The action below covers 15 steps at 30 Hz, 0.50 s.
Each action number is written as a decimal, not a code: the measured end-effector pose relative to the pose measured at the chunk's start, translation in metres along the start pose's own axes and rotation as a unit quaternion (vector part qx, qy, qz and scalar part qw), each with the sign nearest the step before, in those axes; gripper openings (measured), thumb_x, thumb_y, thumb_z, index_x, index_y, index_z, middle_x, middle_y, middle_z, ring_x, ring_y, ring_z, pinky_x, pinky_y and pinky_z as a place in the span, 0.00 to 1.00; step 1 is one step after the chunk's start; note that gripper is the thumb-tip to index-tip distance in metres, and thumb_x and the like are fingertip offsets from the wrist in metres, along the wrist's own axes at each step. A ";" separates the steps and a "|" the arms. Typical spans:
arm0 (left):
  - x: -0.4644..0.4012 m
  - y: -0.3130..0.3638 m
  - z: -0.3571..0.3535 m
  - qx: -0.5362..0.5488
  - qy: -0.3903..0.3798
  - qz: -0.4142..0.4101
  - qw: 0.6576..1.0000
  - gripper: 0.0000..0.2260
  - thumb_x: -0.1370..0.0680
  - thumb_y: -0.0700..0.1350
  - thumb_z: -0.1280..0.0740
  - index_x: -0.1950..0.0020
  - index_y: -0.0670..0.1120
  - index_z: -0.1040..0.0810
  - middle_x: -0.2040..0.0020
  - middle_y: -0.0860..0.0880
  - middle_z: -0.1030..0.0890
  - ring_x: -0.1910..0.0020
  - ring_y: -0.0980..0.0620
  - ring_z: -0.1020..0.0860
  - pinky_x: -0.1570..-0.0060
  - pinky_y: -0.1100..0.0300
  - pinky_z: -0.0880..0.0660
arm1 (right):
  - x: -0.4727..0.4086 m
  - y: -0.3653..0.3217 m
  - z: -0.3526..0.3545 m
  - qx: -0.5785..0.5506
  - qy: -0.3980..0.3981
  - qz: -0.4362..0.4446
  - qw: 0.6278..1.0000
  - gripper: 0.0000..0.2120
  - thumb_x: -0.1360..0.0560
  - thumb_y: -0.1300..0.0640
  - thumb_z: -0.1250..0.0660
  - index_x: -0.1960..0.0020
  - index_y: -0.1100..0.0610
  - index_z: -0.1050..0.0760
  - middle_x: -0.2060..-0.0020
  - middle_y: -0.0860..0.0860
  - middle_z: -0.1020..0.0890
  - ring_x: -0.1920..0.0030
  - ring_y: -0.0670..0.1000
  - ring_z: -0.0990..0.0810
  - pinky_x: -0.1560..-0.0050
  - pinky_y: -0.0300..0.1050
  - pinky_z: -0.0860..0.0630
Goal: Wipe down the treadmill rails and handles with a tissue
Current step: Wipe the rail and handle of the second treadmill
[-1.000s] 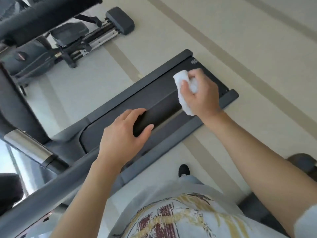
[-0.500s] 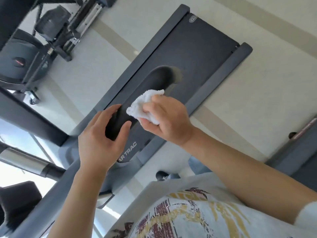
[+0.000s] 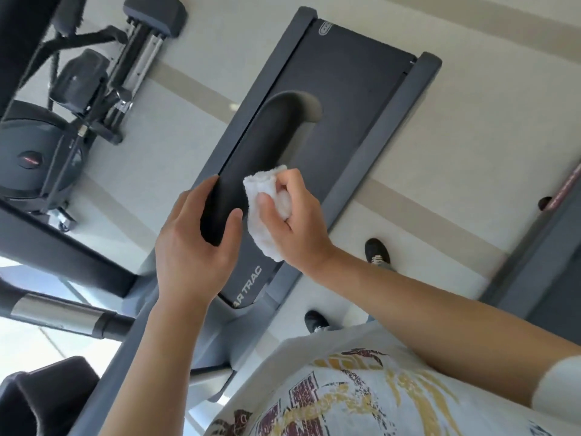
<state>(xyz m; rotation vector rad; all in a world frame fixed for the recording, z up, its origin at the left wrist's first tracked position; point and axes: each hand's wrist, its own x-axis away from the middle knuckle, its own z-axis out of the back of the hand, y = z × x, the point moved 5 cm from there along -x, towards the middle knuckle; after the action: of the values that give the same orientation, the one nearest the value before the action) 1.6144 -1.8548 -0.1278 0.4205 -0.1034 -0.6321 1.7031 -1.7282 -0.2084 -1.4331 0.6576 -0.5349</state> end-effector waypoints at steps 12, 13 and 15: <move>0.070 -0.061 0.035 0.049 -0.039 -0.067 0.996 0.26 0.19 0.42 0.30 0.21 0.49 0.30 0.27 0.54 0.26 0.31 0.52 0.25 0.34 0.59 0.28 | 0.033 -0.007 -0.032 0.023 0.109 -0.078 0.991 0.09 0.15 0.57 0.40 0.54 0.56 0.34 0.67 0.41 0.28 0.65 0.42 0.28 0.63 0.43 0.29; 0.080 -0.070 0.038 0.048 -0.035 -0.070 0.996 0.26 0.19 0.42 0.30 0.21 0.49 0.30 0.26 0.54 0.26 0.30 0.52 0.25 0.35 0.59 0.28 | 0.040 -0.010 -0.041 0.017 0.132 -0.092 0.987 0.11 0.15 0.57 0.40 0.55 0.55 0.36 0.68 0.40 0.29 0.66 0.41 0.30 0.63 0.40 0.31; 0.101 -0.089 0.044 0.042 -0.034 -0.082 0.995 0.27 0.19 0.41 0.31 0.20 0.49 0.31 0.25 0.53 0.27 0.28 0.51 0.26 0.35 0.57 0.28 | 0.062 -0.016 -0.059 0.013 0.150 -0.111 0.982 0.11 0.14 0.57 0.41 0.56 0.54 0.36 0.69 0.38 0.29 0.66 0.41 0.30 0.63 0.36 0.32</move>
<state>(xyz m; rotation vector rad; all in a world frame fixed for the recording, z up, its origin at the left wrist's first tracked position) 1.6366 -1.9945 -0.1276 0.4928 -0.1615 -0.8069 1.7067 -1.8147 -0.1995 -1.4222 0.7298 -0.9449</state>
